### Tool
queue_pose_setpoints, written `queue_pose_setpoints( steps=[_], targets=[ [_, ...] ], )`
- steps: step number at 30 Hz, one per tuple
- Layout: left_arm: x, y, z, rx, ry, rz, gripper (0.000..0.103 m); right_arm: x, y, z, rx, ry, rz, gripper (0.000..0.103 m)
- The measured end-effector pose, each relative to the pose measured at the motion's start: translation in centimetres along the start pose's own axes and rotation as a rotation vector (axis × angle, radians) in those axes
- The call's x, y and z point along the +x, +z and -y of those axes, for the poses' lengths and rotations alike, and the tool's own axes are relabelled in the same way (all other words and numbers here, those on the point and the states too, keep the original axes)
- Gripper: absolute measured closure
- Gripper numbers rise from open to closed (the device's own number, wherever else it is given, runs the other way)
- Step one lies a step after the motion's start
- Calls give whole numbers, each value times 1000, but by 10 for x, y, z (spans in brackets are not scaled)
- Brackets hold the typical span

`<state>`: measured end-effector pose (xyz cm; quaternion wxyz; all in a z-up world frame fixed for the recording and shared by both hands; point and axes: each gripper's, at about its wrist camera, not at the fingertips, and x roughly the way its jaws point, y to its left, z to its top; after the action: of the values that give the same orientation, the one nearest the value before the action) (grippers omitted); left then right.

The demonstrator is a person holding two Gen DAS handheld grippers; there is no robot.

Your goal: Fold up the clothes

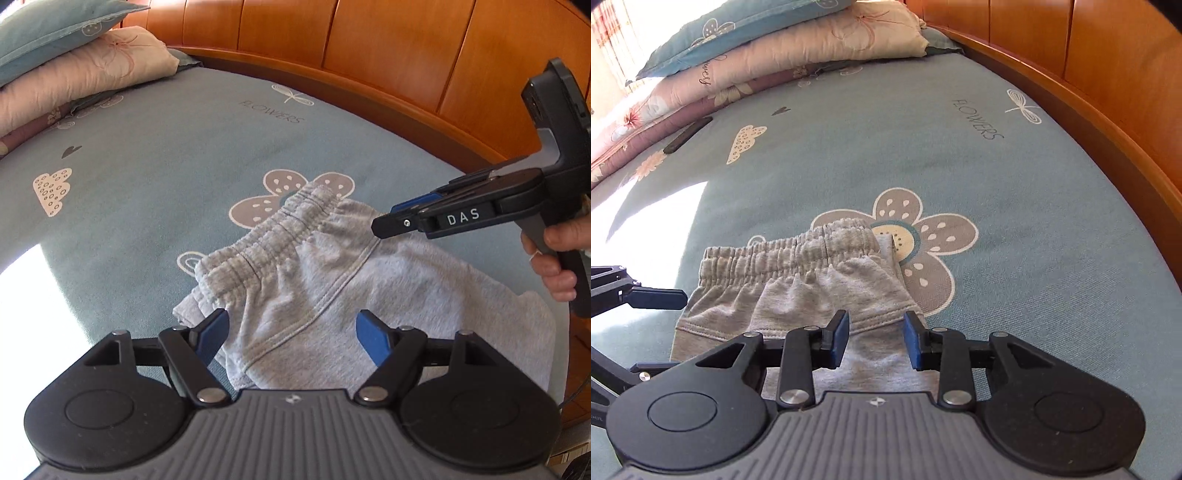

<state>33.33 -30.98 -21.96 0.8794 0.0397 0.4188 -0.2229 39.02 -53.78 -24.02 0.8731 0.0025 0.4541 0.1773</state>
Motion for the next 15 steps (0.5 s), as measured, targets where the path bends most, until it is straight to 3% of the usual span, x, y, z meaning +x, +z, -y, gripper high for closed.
queue_pose_setpoints(
  steps=[6, 15],
  targets=[
    [39, 10, 0, 34, -18, -16, 26, 19, 29, -16, -48, 29, 33, 67],
    [55, 9, -12, 52, -27, -38, 25, 72, 41, -31, -116, -4, -45, 60]
  ],
)
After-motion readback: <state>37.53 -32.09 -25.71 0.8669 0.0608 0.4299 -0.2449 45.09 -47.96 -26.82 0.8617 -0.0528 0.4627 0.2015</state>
